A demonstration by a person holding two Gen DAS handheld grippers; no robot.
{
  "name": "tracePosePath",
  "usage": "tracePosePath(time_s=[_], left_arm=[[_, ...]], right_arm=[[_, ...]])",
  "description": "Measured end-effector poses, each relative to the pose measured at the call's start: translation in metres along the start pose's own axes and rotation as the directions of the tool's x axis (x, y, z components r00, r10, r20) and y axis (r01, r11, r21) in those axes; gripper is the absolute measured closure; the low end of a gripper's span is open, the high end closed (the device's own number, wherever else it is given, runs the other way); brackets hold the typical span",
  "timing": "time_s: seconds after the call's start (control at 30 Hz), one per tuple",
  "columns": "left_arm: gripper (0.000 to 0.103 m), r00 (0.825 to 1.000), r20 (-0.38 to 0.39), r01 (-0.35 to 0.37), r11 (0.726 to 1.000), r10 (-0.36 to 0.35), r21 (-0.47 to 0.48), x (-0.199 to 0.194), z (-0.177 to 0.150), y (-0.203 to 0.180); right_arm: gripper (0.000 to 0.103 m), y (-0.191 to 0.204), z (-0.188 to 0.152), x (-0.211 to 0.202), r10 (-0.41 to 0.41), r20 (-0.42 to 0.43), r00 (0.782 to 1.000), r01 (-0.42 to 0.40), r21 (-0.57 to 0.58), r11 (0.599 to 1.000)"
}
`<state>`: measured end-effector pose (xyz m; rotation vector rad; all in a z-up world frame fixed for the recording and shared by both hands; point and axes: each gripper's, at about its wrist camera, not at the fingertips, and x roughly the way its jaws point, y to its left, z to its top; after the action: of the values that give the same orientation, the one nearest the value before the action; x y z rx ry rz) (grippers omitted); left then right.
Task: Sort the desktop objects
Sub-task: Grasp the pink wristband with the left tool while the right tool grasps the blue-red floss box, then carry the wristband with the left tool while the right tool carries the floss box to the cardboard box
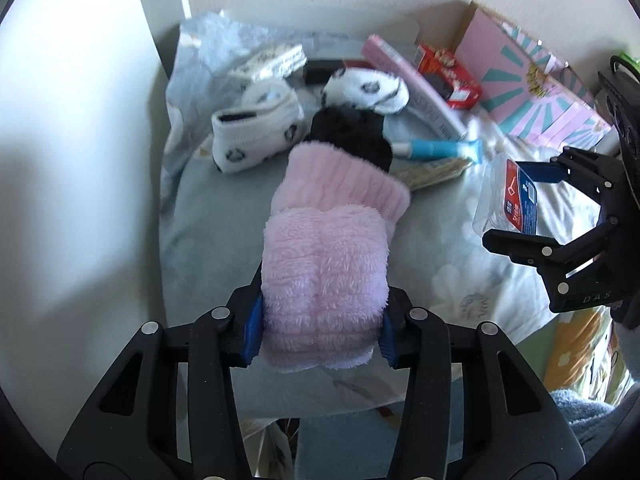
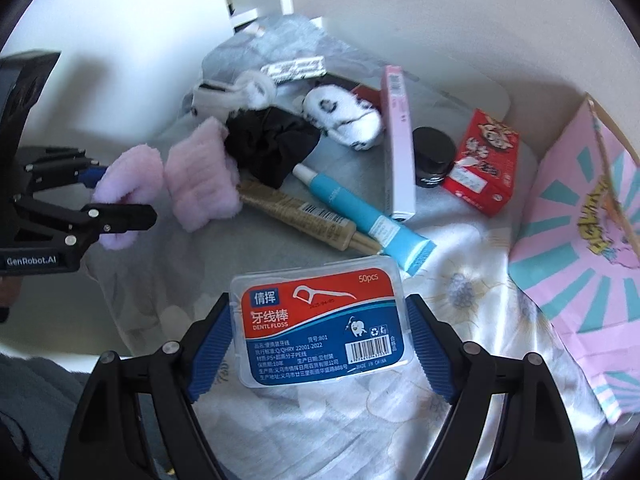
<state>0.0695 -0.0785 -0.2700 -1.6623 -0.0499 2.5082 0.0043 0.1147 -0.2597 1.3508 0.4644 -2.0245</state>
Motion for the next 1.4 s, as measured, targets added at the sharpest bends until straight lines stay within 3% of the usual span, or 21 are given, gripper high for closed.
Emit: tracePosePath(time_s=[0.37, 0.67, 0.97, 1.13, 1.23, 1.33, 1.4], left_arm=[[0.061, 0.993, 0.112, -0.036, 0.999, 0.035, 0.009, -0.063, 0.048, -0.014], [0.061, 0.983, 0.185, -0.005, 0.996, -0.011, 0.085, -0.091, 0.105, -0.051], [0.061, 0.968, 0.224, 0.061, 0.969, -0.116, 0.239, -0.093, 0.172, -0.128], [0.061, 0.962, 0.182, 0.143, 0.945, -0.202, 0.295, -0.084, 0.223, -0.185], [0.061, 0.964, 0.199, 0.095, 0.926, -0.177, 0.366, -0.077, 0.250, -0.228], [0.061, 0.969, 0.144, 0.138, 0.919, -0.203, 0.369, -0.059, 0.273, -0.252], [0.061, 0.980, 0.113, 0.106, 0.916, -0.161, 0.387, -0.038, 0.284, -0.267]], right_arm=[[0.023, -0.003, 0.035, -0.072, -0.011, 0.070, 0.997, 0.006, 0.078, 0.997], [0.023, -0.032, 0.048, -0.134, -0.076, 0.153, 0.985, 0.058, 0.115, 0.992], [0.023, -0.101, 0.036, -0.174, -0.206, 0.154, 0.966, 0.166, 0.237, 0.957], [0.023, -0.149, 0.028, -0.193, -0.265, 0.136, 0.955, 0.214, 0.304, 0.928], [0.023, -0.179, 0.023, -0.197, -0.280, 0.113, 0.953, 0.228, 0.339, 0.913], [0.023, -0.207, 0.019, -0.191, -0.294, 0.061, 0.954, 0.255, 0.352, 0.901], [0.023, -0.225, 0.016, -0.180, -0.270, 0.016, 0.963, 0.247, 0.351, 0.903]])
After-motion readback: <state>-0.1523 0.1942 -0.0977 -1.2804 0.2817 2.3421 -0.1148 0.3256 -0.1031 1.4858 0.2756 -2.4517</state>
